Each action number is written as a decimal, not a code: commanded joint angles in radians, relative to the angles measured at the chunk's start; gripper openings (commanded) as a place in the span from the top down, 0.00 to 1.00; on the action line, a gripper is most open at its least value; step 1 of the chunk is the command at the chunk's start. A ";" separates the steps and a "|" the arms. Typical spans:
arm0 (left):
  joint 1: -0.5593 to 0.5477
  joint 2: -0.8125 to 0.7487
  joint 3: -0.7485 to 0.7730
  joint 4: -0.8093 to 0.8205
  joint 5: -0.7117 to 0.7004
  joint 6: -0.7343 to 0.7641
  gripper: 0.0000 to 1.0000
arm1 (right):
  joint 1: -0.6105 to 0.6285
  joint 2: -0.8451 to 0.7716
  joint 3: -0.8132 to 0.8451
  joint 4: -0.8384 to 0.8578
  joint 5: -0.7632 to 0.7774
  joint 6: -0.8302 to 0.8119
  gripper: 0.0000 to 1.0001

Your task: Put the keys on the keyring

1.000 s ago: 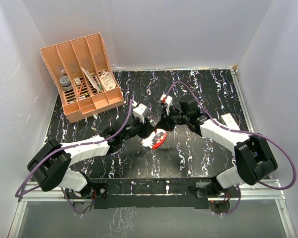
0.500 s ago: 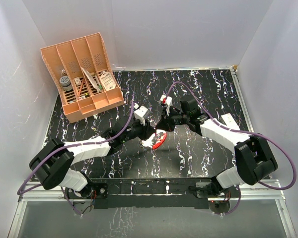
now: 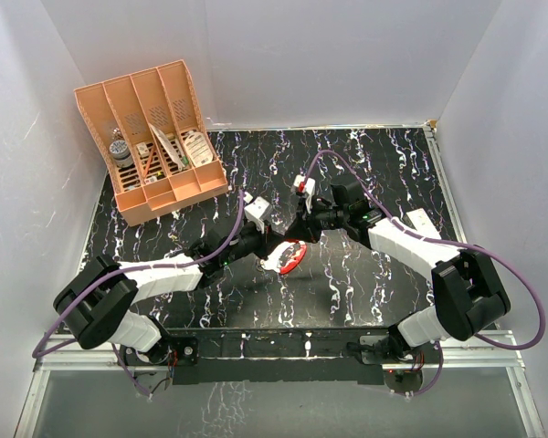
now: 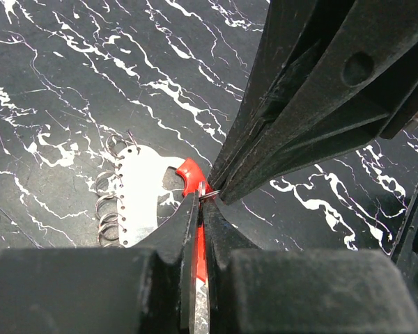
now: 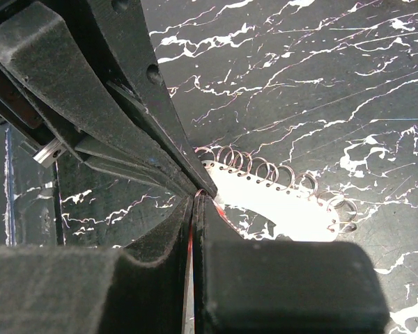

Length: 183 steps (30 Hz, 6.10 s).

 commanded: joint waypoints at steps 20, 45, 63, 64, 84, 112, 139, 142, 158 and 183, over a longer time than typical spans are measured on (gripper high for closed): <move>0.004 -0.069 -0.033 0.029 -0.035 -0.029 1.00 | 0.001 -0.032 0.012 0.093 0.077 0.070 0.96; 0.007 -0.054 0.015 -0.070 -0.101 -0.052 1.00 | 0.001 -0.038 -0.014 0.117 0.107 0.107 0.72; 0.007 -0.017 0.070 -0.097 -0.042 -0.038 1.00 | 0.002 0.019 -0.015 0.123 0.069 0.093 0.72; 0.008 -0.015 0.072 -0.098 -0.032 -0.037 1.00 | 0.002 0.017 -0.015 0.126 0.072 0.093 0.72; 0.007 -0.001 0.070 -0.128 0.006 -0.045 0.87 | 0.002 0.035 -0.001 0.142 0.070 0.105 1.00; 0.011 -0.146 -0.248 0.380 -0.280 -0.048 0.44 | 0.002 -0.025 -0.150 0.652 0.086 0.488 1.00; 0.011 -0.141 -0.243 0.548 -0.298 -0.015 0.37 | 0.002 0.027 -0.256 1.095 0.116 0.796 1.00; 0.011 -0.142 -0.237 0.558 -0.295 -0.012 0.36 | 0.002 0.029 -0.260 1.101 0.117 0.801 1.00; 0.009 -0.104 -0.190 0.559 -0.256 -0.029 0.35 | 0.002 0.008 -0.318 1.134 0.181 0.767 1.00; 0.009 -0.003 -0.122 0.349 -0.270 -0.106 0.36 | 0.002 -0.369 -0.611 0.853 0.537 0.509 1.00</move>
